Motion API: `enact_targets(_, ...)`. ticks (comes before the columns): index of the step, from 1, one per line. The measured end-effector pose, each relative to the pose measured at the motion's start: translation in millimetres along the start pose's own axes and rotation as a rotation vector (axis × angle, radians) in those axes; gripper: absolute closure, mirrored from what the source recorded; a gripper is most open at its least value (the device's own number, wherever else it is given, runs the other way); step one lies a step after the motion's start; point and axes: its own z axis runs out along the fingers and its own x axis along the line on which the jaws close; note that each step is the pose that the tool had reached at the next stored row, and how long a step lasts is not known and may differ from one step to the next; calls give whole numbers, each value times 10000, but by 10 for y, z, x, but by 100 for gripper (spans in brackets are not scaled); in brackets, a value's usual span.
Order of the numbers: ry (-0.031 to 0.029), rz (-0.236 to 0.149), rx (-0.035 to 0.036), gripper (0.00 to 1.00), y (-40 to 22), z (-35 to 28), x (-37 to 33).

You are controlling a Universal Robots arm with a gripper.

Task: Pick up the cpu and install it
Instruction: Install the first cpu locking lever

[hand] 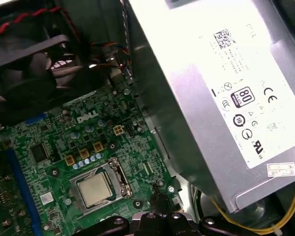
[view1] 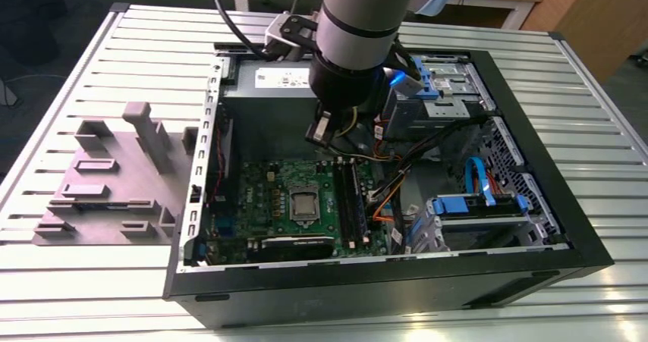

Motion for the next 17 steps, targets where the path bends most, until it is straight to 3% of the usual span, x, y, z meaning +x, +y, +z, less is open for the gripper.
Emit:
enact_targets(10, 1, 1, 1, 90, -21, 115, -60)
enact_targets(17, 1, 0, 0, 90, -20, 120, -64)
